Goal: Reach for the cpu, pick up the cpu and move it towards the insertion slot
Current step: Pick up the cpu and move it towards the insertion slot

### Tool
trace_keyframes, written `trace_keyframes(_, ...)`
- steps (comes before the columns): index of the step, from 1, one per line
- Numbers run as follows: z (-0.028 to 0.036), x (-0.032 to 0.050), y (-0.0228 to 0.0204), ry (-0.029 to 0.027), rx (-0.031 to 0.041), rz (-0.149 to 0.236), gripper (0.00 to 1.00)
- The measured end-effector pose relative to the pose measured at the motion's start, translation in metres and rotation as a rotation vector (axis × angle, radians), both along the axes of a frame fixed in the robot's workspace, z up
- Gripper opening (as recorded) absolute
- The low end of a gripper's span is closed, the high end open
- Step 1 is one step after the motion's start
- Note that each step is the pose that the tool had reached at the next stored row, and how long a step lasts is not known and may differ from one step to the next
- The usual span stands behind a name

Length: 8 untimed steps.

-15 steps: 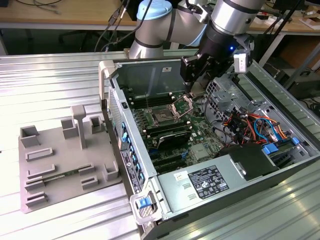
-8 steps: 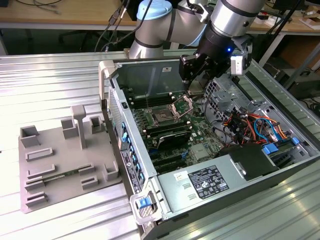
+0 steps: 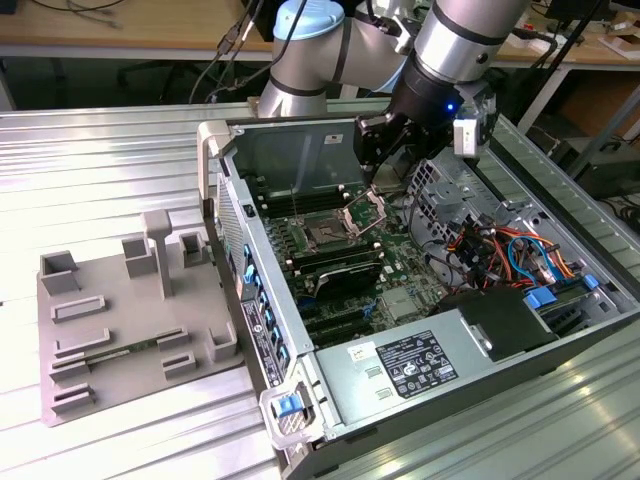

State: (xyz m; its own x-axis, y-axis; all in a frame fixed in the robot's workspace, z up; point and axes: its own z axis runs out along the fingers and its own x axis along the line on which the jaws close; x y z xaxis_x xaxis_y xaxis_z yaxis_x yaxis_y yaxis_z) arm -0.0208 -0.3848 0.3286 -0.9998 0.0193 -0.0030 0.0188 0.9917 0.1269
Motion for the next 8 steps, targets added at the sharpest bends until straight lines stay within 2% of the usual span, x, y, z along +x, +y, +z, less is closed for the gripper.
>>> trace_keyframes(8,-0.0012,-0.0001,0.0000,0.0000,0.0000,0.000,0.55)
